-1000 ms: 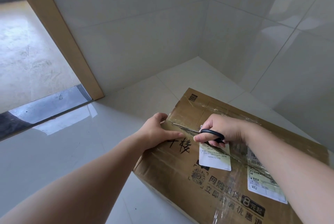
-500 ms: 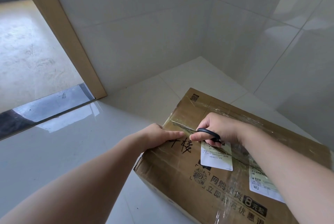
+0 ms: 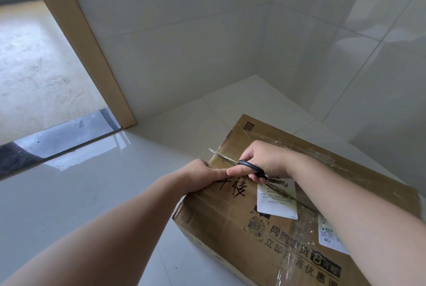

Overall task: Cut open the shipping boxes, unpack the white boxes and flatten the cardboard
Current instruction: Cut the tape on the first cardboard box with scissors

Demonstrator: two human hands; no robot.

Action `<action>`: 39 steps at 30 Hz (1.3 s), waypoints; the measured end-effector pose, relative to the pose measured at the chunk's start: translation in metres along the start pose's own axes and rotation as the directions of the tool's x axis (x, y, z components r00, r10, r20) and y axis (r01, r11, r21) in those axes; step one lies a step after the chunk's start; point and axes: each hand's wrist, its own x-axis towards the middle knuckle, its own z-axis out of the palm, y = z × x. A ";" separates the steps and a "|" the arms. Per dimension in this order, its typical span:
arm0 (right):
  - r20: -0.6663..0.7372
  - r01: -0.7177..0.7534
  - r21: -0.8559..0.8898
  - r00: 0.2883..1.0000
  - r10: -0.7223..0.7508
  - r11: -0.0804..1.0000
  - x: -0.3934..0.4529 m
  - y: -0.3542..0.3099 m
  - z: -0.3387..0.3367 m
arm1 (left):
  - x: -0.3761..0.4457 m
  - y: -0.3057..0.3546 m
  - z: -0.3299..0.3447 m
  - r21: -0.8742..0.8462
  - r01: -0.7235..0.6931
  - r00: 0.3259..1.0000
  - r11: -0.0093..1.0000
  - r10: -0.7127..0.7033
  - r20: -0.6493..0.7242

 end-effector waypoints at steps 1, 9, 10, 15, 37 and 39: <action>0.002 -0.002 0.009 1.000 0.002 1.000 -0.001 0.003 -0.001 | 0.000 0.001 0.000 0.010 0.003 1.000 1.000 -0.003 -0.010; -0.164 0.113 -0.034 0.980 -0.117 0.993 -0.024 0.015 -0.011 | 0.006 0.020 0.004 0.152 -0.143 0.961 0.978 0.174 -0.214; -0.203 0.121 -0.064 0.970 -0.132 0.991 -0.030 0.018 -0.014 | 0.006 0.026 0.003 0.242 -0.218 0.931 0.945 0.276 -0.239; -0.325 0.085 -0.114 0.938 -0.118 0.990 -0.056 0.031 -0.026 | 0.012 0.052 0.011 0.620 -0.345 0.852 0.705 0.512 -0.108; -0.499 -0.036 -0.280 0.859 -0.114 0.959 -0.085 0.047 -0.046 | 0.002 0.071 0.032 0.884 -0.168 0.856 0.436 0.510 -0.089; -0.558 -0.103 -0.377 0.818 -0.137 0.920 -0.087 0.049 -0.050 | 0.002 0.076 0.040 0.869 -0.126 0.850 0.478 0.504 -0.154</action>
